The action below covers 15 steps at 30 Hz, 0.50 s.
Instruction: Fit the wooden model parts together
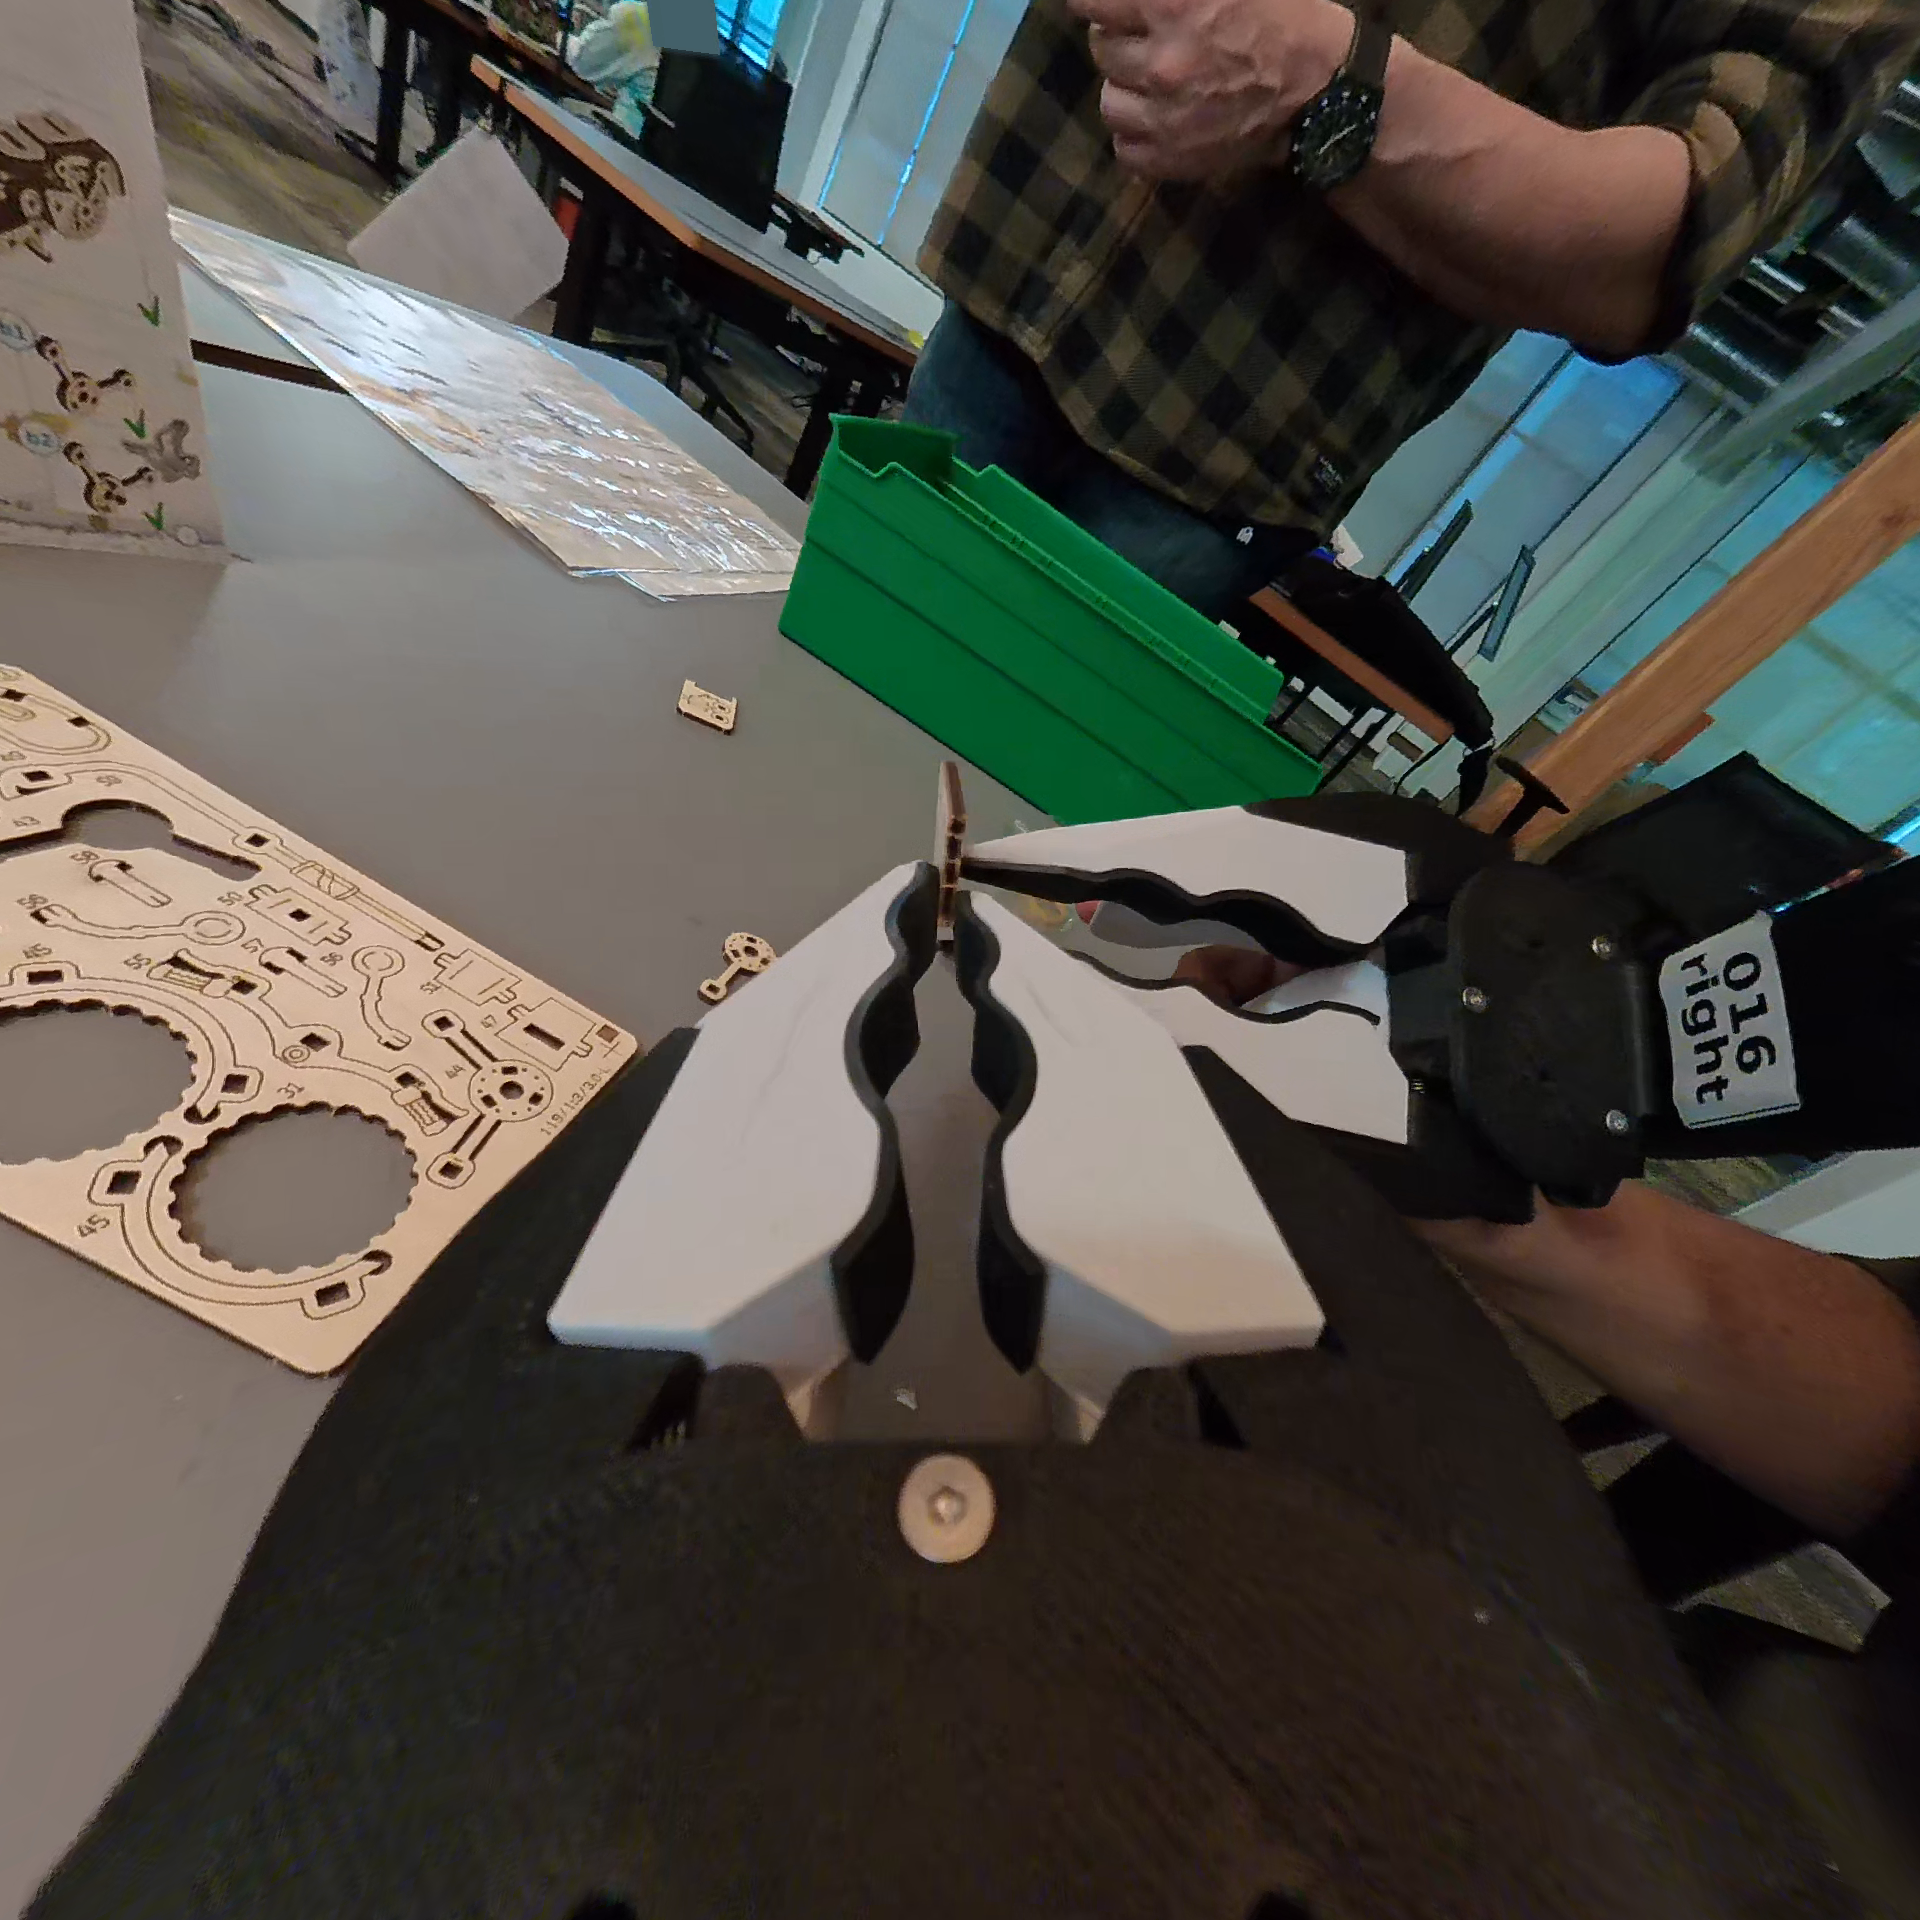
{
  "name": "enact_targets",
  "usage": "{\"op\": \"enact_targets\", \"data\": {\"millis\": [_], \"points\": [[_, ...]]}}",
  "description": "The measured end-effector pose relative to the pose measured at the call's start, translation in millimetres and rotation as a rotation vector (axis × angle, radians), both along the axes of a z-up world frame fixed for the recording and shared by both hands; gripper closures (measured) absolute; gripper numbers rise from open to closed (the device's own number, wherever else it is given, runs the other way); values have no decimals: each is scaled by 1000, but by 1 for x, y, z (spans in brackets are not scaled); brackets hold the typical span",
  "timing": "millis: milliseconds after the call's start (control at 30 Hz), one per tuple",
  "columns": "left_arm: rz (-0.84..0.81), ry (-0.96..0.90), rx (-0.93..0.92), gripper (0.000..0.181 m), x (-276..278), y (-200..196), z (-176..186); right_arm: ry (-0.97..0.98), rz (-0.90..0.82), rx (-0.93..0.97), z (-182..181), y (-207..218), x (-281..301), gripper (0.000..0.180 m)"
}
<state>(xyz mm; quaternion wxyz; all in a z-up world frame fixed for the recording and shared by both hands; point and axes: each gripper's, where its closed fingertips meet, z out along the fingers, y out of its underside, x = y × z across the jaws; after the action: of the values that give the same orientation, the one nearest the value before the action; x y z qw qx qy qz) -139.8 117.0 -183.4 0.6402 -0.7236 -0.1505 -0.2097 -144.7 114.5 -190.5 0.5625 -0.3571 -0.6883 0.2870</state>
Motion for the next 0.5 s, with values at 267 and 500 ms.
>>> {"op": "enact_targets", "data": {"millis": [267, 500], "points": [[35, 63, 1, 180, -1, 0, 2, -23, 11, -71, 1, 0, 0, 173], [68, 74, 13, 180, -9, -2, 4, -23, 20, -165, 7, -2, 2, 177]]}}
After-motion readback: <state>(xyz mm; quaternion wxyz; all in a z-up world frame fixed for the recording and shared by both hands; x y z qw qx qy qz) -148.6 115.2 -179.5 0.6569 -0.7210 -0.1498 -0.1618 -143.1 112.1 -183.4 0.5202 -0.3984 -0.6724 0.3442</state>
